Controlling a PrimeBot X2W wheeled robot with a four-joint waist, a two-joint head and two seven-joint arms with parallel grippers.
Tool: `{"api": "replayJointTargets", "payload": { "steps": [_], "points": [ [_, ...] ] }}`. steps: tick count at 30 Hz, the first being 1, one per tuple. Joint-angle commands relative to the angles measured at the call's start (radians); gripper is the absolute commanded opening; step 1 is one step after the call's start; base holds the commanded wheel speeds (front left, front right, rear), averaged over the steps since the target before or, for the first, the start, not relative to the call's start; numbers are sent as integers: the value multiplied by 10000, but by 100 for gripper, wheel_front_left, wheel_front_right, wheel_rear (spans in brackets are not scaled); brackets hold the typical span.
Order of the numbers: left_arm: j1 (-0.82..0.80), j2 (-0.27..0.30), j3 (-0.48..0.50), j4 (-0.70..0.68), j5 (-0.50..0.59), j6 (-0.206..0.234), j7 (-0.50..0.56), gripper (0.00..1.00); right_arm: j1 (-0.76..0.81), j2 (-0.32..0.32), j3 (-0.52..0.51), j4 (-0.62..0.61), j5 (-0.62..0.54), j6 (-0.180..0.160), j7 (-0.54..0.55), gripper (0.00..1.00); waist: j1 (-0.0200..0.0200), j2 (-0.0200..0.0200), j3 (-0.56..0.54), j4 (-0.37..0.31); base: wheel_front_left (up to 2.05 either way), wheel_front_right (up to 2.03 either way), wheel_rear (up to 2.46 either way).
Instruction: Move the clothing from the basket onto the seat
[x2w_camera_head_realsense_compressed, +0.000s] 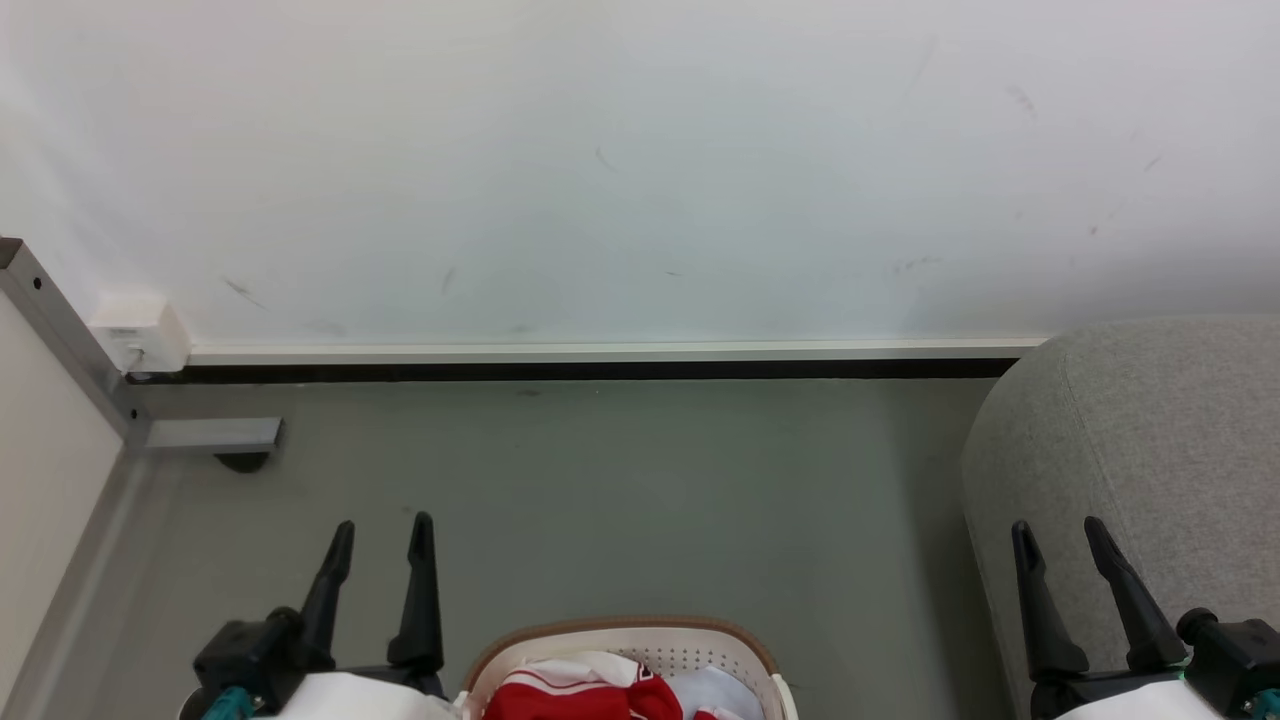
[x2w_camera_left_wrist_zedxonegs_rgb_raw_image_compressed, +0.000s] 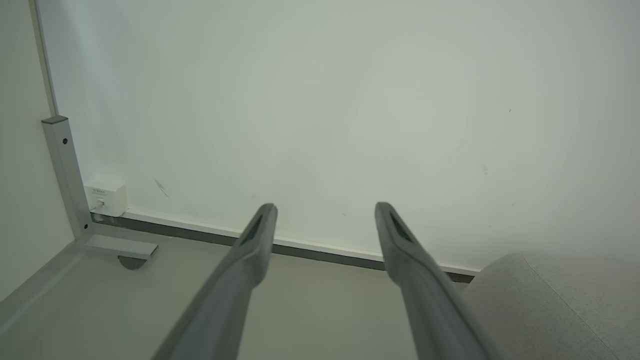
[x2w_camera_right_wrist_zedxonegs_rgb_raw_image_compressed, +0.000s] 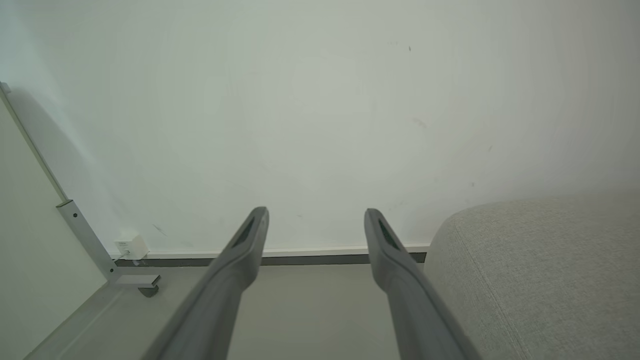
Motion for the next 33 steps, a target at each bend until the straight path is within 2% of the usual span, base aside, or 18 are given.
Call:
{"api": "replayJointTargets", "payload": {
  "steps": [1, 33],
  "points": [
    [29, 63, -3, -97, 311, 54, -66, 100, -16, -98, 23, -64, -241, -16, -62, 100, 0, -1, -4, 4, 0, 0, 0],
    [41, -14, -256, -17, 2421, 130, -625, 100, 147, -65, 50, -182, -1787, -21, -549, 100, 0, -1, 45, -56, 0, 0, 0]
  ]
}}
